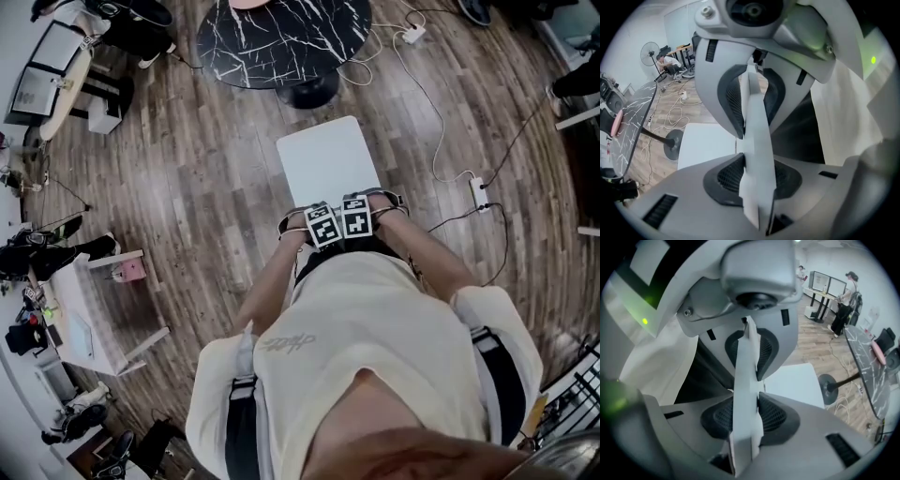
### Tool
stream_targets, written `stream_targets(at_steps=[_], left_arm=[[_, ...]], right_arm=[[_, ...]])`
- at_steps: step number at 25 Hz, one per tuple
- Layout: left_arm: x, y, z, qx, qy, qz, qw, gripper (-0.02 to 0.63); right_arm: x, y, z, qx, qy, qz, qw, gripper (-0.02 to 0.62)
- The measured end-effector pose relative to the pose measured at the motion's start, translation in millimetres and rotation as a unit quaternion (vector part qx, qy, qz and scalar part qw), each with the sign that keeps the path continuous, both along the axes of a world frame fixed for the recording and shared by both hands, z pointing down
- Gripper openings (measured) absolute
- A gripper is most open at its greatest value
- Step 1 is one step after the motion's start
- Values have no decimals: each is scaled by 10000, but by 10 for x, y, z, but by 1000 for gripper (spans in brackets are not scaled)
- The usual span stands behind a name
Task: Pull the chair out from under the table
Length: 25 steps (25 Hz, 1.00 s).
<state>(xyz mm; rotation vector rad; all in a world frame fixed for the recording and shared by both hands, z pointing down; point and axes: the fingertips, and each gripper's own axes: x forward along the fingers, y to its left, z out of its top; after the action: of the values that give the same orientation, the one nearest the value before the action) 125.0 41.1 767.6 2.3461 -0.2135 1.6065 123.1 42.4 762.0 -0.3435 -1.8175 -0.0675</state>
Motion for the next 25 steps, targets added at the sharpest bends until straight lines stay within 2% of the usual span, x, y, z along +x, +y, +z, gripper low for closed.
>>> stream_targets(at_steps=[4,8,10,12,14,16,18,20,22,25], left_arm=[[-35,9,-123,-93,180,-146,9997,104],[-75,-20,-440,-165,679,-412,9967,104],[-101,-94,-681,-197,1099,-811,9904,104],[-133,-237,-989,-183,1692,-1376,9758,104],[-250,-462,-1252,47,2177,-2010,9551,103],[-409,-709,-1460,376,2511,-2616,9312,82],[-563,-914,-1652,727,2693,-3047,9107,52],[-690,-1038,-1822,1043,2723,-3270,8989,32],[-768,-1103,-1976,1189,2755,-3420,8905,17],[-881,-1192,-2232,1406,2901,-3700,8713,17]], right_arm=[[3,-29,-66,-364,-103,693,9969,131],[64,-65,-287,-478,-222,1015,9934,145],[13,-100,-458,-647,-566,1295,9878,127],[-33,-231,-681,-682,-1008,1740,9772,110],[-34,-415,-895,-618,-1393,2242,9625,92],[-27,-641,-1124,-429,-1820,2706,9443,70],[-8,-886,-1378,-147,-2257,3139,9221,43],[7,-1089,-1631,68,-2683,3511,8970,6],[20,-1234,-1851,166,-3051,3766,8746,6],[54,-1403,-2098,417,-3413,3963,8513,6]])
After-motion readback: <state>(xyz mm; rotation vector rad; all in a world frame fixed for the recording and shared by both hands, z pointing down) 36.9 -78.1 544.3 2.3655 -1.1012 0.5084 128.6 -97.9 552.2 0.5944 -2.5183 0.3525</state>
